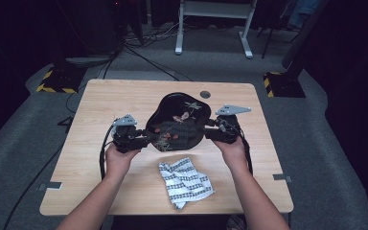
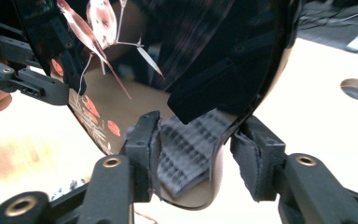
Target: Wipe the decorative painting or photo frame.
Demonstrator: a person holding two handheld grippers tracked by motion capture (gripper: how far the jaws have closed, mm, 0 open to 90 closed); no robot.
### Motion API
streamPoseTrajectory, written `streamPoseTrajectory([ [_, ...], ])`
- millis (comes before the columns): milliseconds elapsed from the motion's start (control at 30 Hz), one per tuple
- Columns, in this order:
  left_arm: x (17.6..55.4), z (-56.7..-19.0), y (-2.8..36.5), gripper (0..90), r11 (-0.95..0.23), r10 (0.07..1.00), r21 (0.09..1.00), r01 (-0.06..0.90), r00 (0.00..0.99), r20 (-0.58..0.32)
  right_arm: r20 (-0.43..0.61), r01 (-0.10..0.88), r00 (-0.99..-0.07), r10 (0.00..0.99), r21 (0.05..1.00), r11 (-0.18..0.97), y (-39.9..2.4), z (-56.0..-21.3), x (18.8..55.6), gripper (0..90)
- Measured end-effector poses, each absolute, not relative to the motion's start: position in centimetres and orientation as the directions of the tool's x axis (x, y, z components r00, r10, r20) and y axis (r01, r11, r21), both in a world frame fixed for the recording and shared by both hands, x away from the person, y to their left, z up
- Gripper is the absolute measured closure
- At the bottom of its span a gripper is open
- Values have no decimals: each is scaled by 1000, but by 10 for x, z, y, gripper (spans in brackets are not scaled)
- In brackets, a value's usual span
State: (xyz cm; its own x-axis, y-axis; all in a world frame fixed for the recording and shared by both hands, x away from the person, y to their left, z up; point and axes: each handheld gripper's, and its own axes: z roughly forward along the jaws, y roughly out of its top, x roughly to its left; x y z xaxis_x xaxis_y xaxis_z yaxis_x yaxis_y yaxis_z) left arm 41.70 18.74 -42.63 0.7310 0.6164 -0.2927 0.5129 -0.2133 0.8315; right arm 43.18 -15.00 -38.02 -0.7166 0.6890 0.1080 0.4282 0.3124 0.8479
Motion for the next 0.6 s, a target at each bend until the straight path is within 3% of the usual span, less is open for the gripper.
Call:
streamPoseTrajectory([
  [167,429,-429,184,530,-223,600,820,527,737,-310,93,408,-701,708,866,290,-154,-377,420,631],
  [600,450,-434,167,465,-274,558,804,528,768,-314,96,437,-634,767,863,254,-165,-386,400,660],
])
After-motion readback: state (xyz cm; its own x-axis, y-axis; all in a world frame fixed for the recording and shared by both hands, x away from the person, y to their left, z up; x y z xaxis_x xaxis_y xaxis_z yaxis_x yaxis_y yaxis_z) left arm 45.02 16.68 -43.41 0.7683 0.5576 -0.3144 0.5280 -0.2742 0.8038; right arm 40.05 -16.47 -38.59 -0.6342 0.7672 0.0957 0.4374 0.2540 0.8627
